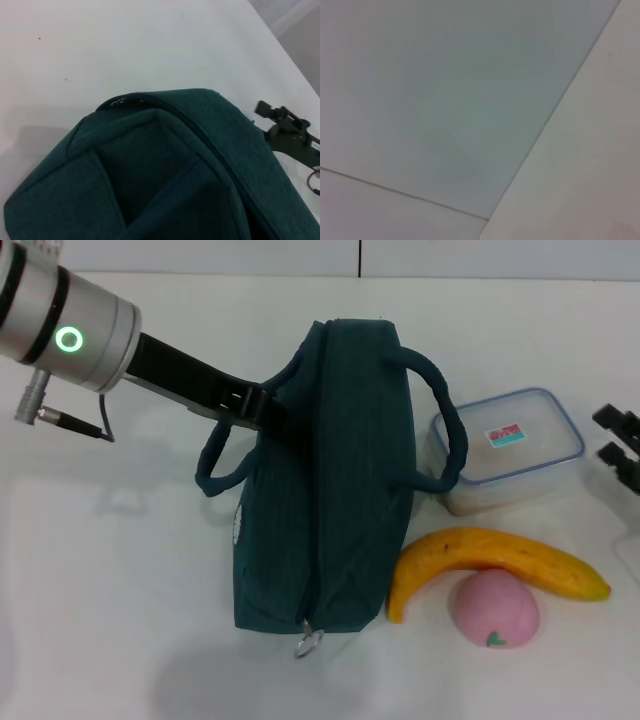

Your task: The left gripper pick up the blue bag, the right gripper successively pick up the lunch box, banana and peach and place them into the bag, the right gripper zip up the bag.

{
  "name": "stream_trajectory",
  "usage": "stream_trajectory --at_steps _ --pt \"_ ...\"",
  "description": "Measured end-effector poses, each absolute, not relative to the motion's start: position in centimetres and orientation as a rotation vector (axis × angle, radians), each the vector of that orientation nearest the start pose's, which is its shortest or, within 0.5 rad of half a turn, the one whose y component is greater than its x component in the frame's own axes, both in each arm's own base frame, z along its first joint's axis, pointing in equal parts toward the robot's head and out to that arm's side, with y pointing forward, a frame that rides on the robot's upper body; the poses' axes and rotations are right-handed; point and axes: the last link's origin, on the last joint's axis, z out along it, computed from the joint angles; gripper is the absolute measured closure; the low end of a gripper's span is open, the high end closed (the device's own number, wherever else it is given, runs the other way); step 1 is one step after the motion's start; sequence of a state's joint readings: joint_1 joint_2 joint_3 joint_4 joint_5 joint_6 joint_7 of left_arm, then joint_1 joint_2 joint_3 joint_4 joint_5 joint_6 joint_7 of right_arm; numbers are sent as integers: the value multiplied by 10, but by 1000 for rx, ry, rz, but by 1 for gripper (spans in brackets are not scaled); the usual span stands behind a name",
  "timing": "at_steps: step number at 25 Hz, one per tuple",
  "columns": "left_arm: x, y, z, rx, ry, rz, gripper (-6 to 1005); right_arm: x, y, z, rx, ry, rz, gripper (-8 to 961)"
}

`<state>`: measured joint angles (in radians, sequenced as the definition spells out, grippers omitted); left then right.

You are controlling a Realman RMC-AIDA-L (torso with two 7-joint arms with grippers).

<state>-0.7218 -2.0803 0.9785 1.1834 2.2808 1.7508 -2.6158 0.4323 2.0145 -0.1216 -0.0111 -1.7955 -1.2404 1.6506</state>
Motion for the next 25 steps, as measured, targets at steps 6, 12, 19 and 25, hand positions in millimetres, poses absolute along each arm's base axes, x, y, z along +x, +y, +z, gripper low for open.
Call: stream_trajectory --at_steps 6,12,19,25 --pt "-155 360 27 -2717 -1431 -86 949 336 318 -33 -1546 1798 1291 193" --pt "-162 356 27 -2705 -1452 -91 949 326 325 -35 -1578 1791 1307 203" --pt "-165 353 27 -2705 -1474 -115 949 326 325 -34 -1578 1788 1308 214" --pt "-167 352 27 -2702 -1480 -114 949 329 324 -31 -1587 1772 1297 224"
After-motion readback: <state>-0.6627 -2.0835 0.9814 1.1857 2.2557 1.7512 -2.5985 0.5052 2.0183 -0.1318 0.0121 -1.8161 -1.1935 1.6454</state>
